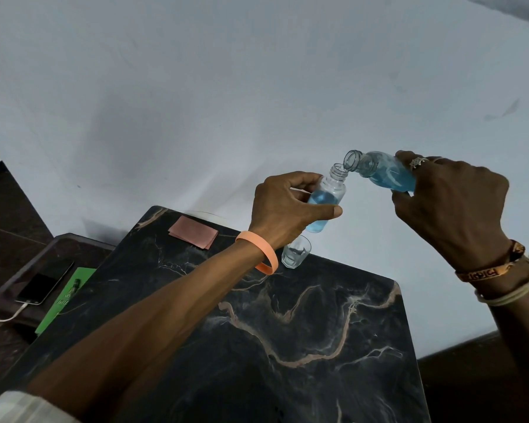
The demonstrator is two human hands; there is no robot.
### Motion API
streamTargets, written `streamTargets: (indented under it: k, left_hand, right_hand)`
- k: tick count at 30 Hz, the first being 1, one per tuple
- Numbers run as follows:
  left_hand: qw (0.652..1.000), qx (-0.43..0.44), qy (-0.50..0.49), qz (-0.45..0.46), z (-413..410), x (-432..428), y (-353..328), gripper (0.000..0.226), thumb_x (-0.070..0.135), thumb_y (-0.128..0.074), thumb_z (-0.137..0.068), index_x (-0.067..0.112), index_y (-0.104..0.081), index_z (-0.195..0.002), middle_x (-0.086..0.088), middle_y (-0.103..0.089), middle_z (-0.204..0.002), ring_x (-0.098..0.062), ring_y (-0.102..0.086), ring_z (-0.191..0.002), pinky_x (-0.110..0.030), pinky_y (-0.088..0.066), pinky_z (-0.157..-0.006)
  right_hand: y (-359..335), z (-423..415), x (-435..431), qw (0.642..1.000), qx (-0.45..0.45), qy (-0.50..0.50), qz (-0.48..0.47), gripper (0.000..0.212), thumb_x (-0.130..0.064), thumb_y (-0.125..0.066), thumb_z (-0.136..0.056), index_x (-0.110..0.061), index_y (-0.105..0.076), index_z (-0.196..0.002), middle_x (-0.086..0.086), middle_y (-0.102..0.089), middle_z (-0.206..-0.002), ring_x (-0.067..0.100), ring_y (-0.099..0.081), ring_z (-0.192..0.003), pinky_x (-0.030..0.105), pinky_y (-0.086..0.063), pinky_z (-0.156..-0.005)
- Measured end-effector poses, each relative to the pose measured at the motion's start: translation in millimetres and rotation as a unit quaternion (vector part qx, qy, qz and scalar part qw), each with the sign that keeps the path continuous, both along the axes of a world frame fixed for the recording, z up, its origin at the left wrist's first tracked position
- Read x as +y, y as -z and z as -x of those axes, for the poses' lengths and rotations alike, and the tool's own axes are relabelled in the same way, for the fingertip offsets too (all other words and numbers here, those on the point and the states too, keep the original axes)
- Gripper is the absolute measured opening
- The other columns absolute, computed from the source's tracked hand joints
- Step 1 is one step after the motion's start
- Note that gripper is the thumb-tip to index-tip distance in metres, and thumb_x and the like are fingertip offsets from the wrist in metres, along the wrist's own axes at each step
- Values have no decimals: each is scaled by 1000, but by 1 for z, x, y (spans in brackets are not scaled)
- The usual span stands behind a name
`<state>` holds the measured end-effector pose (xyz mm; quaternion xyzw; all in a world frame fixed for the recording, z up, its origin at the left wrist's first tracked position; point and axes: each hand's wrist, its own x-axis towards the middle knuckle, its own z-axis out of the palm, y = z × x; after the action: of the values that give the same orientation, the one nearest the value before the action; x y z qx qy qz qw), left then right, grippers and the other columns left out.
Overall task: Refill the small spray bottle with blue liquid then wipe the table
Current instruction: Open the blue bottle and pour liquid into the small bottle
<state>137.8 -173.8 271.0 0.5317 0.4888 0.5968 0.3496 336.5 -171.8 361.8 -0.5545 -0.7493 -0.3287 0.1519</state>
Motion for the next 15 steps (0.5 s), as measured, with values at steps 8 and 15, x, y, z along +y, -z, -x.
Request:
streamTargets:
  k: [8,15]
  left_hand:
    - [1000,-4,-2,3,0,1,2,52,29,-95,-57,20,-75,-104,9,-76,-92,-7,-73,-78,-31,-62,-74]
    - [1000,-2,-2,6,0,2,3,53,29,-94,-56,20,-75,-105,9,-76,-91,-7,-73,-77,-30,-62,-73]
  right_hand:
    - [0,1,1,1000,-2,1,2,43,-13,-71,-79,-11,-68,-122,18,-72,-84,42,-62,-65,29,-24,-58]
    - [0,0,0,1000,-4,4,5,48,-13,-70,-79,-11,-66,-127,19,-72,-92,43,-63,-69,30,-26,-58]
